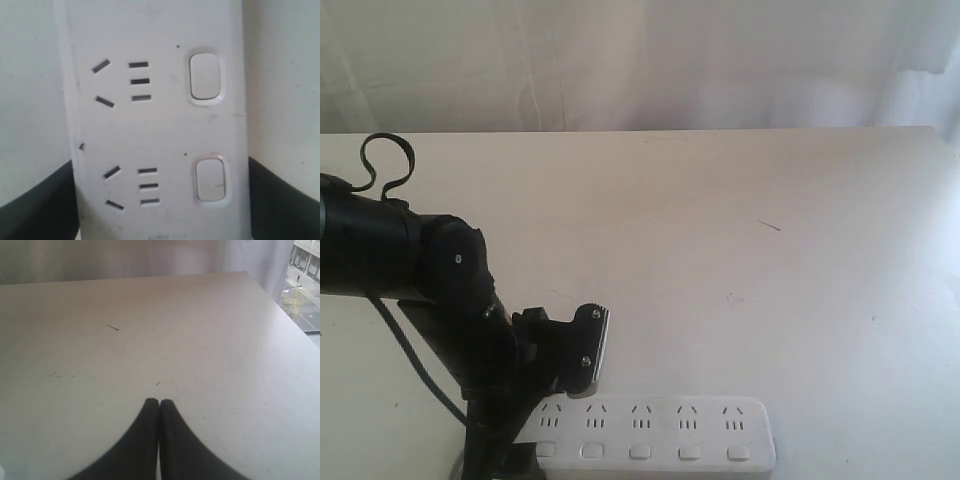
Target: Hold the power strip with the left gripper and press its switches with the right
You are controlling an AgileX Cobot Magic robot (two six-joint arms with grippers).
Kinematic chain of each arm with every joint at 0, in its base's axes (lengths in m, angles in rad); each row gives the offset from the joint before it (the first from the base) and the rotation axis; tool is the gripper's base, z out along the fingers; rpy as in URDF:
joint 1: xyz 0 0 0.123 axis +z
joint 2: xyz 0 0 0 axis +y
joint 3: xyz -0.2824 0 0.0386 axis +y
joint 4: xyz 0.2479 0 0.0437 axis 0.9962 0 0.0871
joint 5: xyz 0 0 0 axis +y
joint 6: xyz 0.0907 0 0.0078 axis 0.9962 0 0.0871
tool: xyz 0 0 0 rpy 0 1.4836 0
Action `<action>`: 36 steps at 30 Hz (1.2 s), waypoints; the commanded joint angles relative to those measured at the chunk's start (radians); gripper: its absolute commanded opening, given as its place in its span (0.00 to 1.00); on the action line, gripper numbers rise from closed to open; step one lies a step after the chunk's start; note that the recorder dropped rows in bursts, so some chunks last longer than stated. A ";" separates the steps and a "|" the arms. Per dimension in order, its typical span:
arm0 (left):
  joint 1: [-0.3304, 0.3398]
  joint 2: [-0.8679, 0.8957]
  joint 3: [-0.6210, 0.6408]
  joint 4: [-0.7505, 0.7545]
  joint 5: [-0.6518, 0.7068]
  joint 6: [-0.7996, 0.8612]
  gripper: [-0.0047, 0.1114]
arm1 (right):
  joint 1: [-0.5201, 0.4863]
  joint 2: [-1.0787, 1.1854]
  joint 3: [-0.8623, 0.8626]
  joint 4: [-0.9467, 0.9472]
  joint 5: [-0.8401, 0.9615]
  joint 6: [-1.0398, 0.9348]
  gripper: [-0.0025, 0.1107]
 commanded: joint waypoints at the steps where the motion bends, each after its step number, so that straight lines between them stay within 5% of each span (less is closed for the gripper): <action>1: 0.002 0.025 0.007 0.011 0.029 -0.017 0.04 | 0.000 -0.006 0.002 0.002 -0.011 -0.004 0.02; 31: 0.000 0.034 0.007 0.062 0.031 -0.053 0.04 | 0.000 -0.006 0.002 -0.050 -0.013 -0.021 0.02; 36: 0.000 0.034 0.007 0.065 0.031 -0.045 0.04 | 0.000 -0.006 0.002 -0.075 -0.146 -0.010 0.02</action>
